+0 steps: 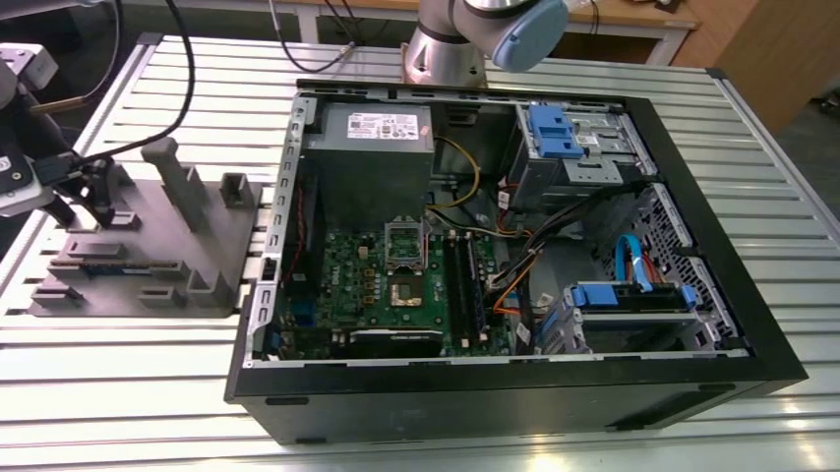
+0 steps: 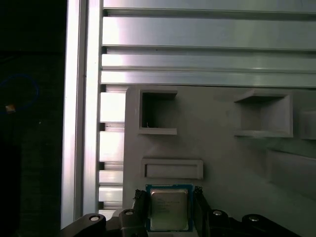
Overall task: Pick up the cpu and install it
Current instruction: 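Pick up the cpu and move it towards the insertion slot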
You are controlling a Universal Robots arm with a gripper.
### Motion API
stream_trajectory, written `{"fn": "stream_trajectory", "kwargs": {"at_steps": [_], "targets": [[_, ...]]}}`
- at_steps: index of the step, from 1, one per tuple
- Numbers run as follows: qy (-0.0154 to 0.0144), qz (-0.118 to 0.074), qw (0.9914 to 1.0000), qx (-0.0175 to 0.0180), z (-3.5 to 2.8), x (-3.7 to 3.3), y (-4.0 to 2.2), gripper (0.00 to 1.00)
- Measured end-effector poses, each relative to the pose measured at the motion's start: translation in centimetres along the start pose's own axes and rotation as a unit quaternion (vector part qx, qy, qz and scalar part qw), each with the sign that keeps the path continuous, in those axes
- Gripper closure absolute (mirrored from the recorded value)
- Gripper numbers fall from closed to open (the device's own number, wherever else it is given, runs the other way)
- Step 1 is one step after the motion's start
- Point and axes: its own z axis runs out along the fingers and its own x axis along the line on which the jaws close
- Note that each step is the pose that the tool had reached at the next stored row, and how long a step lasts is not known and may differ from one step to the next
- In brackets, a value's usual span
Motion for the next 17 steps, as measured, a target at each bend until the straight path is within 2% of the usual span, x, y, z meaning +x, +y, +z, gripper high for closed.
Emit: {"fn": "stream_trajectory", "kwargs": {"at_steps": [11, 17], "targets": [[0.0, 0.0, 1.0, 0.0, -0.96, -0.01, 0.04, 0.53], [0.0001, 0.0, 1.0, 0.0, -1.1, -0.01, 0.05, 0.53]]}}
